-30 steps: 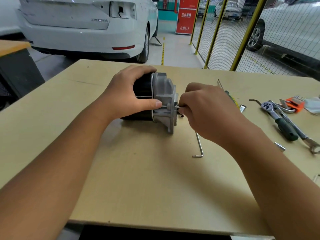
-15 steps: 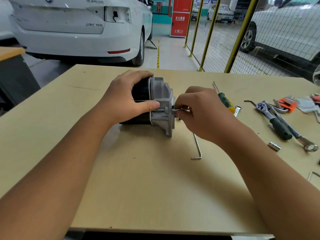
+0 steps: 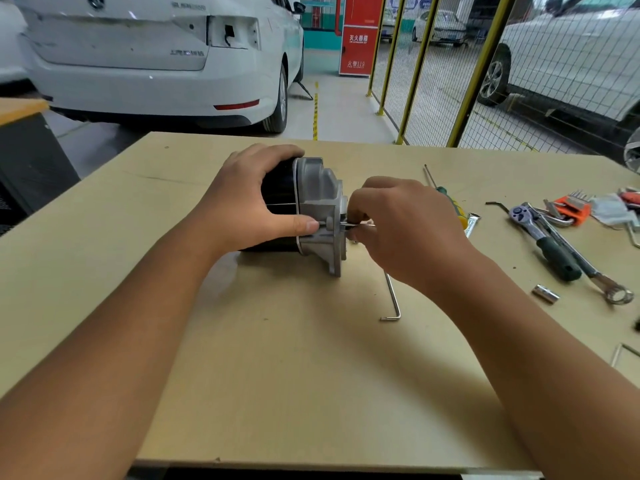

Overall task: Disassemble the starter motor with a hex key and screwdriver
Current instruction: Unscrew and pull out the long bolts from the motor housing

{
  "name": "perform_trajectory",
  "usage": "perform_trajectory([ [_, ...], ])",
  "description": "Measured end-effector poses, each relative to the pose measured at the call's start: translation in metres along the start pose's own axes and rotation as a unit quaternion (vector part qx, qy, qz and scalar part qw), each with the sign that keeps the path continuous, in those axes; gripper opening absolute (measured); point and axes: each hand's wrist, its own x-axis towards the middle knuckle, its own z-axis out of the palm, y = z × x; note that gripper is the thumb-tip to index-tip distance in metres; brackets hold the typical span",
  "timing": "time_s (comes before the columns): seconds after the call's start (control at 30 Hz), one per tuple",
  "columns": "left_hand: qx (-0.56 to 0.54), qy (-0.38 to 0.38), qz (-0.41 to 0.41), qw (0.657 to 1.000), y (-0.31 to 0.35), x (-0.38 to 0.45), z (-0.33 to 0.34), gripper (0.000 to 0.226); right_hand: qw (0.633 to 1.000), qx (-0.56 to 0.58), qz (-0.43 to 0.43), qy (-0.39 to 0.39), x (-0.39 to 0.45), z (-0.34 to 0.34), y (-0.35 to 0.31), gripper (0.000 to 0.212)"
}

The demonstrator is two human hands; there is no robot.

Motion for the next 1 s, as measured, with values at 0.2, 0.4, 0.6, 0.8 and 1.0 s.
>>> perform_trajectory([
  [0.2,0.000,0.013,0.000,1.000,0.0009,-0.0005,0.0034,0.084,0.996,0.084,0.007,-0.013,-0.0011,0.0004,0.0037,0.007],
  [0.4,0.000,0.004,-0.004,1.000,-0.0005,0.0005,0.0016,0.098,0.995,0.084,0.021,-0.047,-0.0016,0.0035,0.0059,0.022],
  [0.6,0.001,0.003,-0.002,1.000,-0.0020,-0.0001,0.0026,0.092,0.999,0.018,-0.004,-0.029,0.0009,0.0009,0.0008,0.013],
  [0.8,-0.001,0.007,-0.006,1.000,0.0001,0.0002,0.0022,0.081,0.999,0.027,-0.007,-0.028,0.0009,0.0031,0.0008,0.008],
  [1.0,-0.008,-0.002,-0.007,1.000,0.0009,0.0003,0.0010,0.086,0.996,0.089,-0.011,-0.008,-0.0022,0.0019,0.0034,0.013],
])
